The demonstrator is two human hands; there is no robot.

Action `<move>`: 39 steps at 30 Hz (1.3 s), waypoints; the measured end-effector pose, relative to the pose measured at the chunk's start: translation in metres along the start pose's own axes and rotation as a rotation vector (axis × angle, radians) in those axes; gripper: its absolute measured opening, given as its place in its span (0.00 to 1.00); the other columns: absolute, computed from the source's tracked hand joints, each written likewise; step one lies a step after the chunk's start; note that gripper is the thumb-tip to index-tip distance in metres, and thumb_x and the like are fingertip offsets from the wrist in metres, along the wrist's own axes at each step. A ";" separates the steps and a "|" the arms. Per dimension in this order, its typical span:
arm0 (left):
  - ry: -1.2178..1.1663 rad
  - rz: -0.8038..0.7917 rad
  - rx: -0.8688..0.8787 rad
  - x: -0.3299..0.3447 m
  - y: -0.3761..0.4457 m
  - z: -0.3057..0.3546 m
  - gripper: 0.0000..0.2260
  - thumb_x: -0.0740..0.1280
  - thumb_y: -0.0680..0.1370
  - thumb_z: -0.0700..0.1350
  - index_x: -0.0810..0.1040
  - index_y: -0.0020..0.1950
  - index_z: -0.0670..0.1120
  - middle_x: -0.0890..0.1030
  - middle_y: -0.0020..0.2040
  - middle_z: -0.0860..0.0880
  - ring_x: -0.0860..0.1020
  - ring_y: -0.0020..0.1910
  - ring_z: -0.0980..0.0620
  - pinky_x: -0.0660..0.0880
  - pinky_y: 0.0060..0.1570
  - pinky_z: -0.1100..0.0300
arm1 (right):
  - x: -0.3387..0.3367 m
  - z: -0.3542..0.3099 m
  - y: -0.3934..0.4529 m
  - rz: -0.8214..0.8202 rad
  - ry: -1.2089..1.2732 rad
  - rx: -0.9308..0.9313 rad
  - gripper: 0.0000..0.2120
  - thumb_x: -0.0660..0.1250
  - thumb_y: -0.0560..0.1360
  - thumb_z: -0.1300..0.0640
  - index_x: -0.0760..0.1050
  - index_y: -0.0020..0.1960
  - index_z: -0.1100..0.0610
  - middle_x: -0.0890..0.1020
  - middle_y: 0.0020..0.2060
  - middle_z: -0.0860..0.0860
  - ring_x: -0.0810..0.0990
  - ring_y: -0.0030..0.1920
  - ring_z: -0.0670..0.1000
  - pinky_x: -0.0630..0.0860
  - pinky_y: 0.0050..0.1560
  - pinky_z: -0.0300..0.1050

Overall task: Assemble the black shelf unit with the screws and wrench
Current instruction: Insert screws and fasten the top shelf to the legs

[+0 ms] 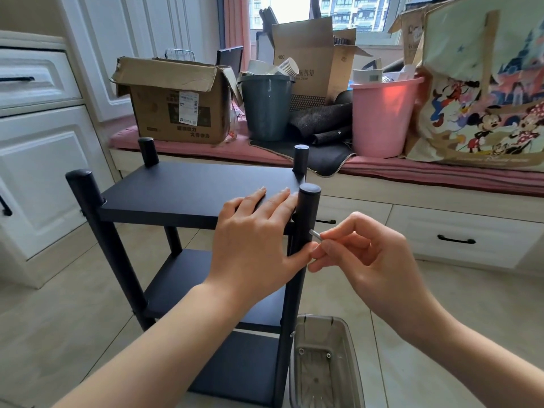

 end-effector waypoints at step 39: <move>0.034 0.015 0.043 0.002 -0.002 0.000 0.37 0.66 0.71 0.72 0.77 0.70 0.48 0.79 0.68 0.50 0.76 0.68 0.43 0.69 0.66 0.45 | -0.004 -0.011 0.006 0.080 -0.301 -0.009 0.09 0.75 0.71 0.65 0.78 0.40 0.54 0.85 0.35 0.47 0.86 0.37 0.47 0.82 0.44 0.50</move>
Point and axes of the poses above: each hand's wrist, its own y-axis towards the middle knuckle, its own x-axis out of the palm, z = x × y, the point moved 10 cm from there along y, towards the middle knuckle
